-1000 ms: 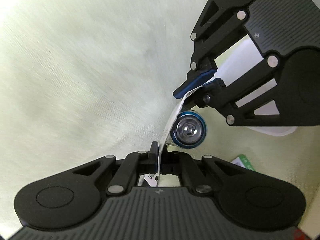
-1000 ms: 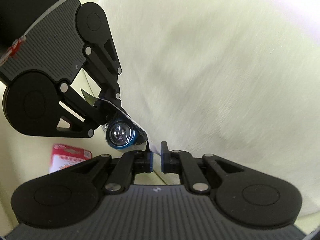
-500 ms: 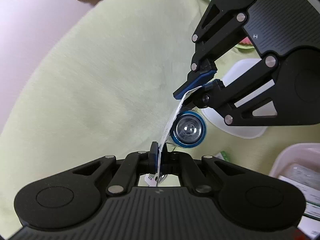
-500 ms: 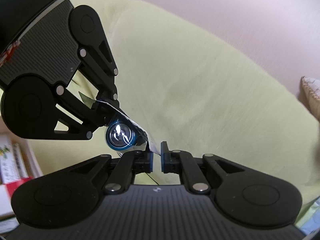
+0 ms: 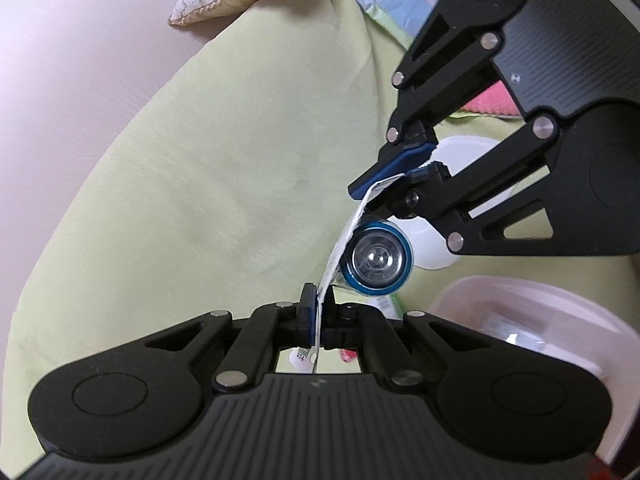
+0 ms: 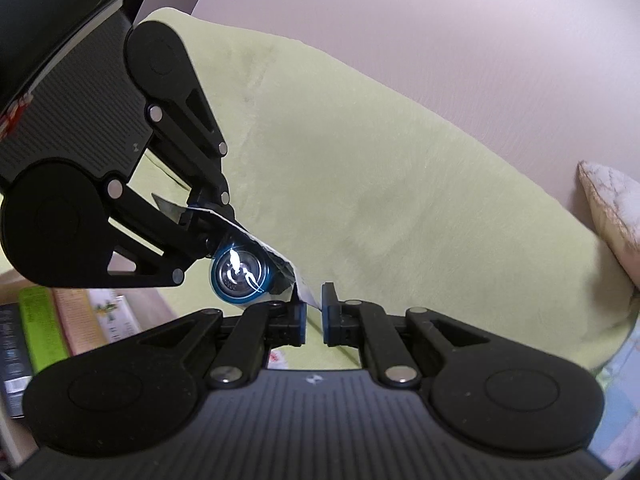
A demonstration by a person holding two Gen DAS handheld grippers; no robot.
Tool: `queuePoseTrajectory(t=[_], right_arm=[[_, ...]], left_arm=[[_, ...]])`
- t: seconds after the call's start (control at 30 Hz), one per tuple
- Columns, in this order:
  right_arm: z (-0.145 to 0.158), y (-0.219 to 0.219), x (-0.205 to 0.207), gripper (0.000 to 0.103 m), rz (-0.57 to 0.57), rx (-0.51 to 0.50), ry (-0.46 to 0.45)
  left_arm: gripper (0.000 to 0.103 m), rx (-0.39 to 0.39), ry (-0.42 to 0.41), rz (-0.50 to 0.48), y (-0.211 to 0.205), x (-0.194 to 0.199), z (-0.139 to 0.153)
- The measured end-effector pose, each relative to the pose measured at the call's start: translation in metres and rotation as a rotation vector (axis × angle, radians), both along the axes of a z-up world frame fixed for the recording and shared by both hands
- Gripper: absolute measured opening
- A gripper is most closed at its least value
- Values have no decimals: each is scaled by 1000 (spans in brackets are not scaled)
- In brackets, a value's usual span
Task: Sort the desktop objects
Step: 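Carry the white card with both grippers over the white bin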
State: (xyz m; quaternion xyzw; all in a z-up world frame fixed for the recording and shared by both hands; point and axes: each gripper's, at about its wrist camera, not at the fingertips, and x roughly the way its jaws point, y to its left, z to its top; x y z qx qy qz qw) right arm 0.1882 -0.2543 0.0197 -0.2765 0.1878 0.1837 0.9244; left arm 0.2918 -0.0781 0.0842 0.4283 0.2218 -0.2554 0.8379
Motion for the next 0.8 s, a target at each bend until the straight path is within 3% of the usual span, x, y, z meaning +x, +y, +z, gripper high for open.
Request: queuePoseTrajectory(t=[0.1,0.17,0.27,0.37,0.47,0.53,0.67,0.8], right_arm=[[-4,-9,-27,6,-1,6,19],[-7,-16,-44,6,0,8,34],[-8,-23,-71,6,2,11,55],[35,6,-150,6,2,17,77],[28,1,-182,6,3,21,101],[49,15,-146,6,4,23,119],[47,43,-174,6,6,24,156],[52,64,-148,7,6,24,194]], left_arm=[[0,-9,9,5,-24,-51,5],[0,-12,22,5,-29,-101,-31],[0,-20,43,12,-26,-115,-35],[0,-32,67,24,-24,-124,-37],[0,-37,93,30,-31,-128,-40],[0,-45,112,37,-32,-131,-42],[0,-64,152,52,-30,-138,-47],[0,-83,192,67,-27,-146,-51]])
